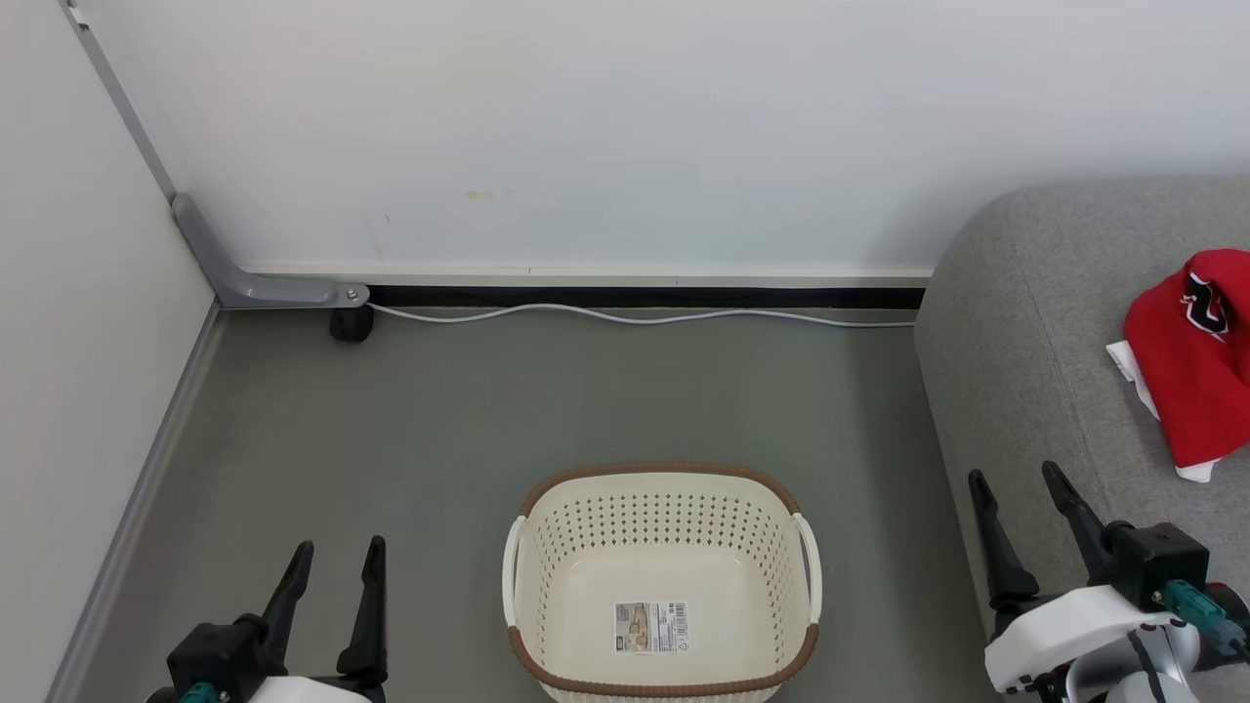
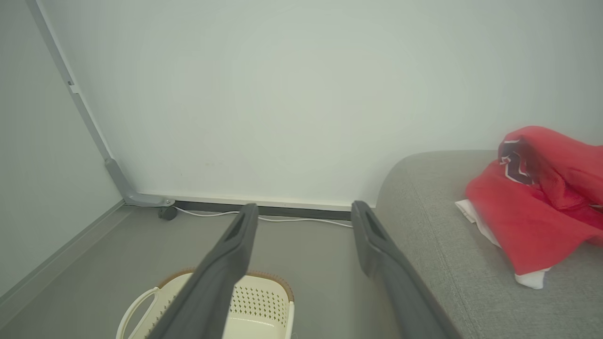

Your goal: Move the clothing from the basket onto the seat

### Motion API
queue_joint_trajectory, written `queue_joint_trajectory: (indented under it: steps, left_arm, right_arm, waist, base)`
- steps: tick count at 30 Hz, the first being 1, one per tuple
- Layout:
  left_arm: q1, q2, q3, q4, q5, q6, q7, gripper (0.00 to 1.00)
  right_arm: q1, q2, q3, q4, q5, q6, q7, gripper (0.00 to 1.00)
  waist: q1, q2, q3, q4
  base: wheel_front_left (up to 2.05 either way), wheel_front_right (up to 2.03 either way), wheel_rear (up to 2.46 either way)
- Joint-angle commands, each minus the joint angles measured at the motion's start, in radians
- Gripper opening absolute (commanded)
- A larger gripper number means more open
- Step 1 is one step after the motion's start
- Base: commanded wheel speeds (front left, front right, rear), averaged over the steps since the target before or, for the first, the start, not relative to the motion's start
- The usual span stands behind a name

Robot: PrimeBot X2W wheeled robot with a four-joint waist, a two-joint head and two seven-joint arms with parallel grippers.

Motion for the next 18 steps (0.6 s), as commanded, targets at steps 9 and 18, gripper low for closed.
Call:
queue_joint_trajectory:
  steps: [9, 18]
  left_arm:
    - [-0.024, 0.008, 0.015, -0.021, -0.001, 0.0, -0.006, 1.0]
    - [-0.025, 0.008, 0.009, -0.02, -0.002, -0.001, -0.006, 1.0]
  right_arm:
    - [-0.021, 0.001, 0.006, -0.02, -0.01, 0.003, -0.012, 1.0]
    - [-0.022, 0.002, -0.008, -0.021, -0.014, 0.003, -0.012, 1.0]
  waist:
    - [0.0, -0.0001, 0.004, -0.005]
    - [0.0, -0.0001, 0.009, -0.015]
  base:
    - [0.0, 0.0, 0.0]
    - [0.0, 0.0, 0.0]
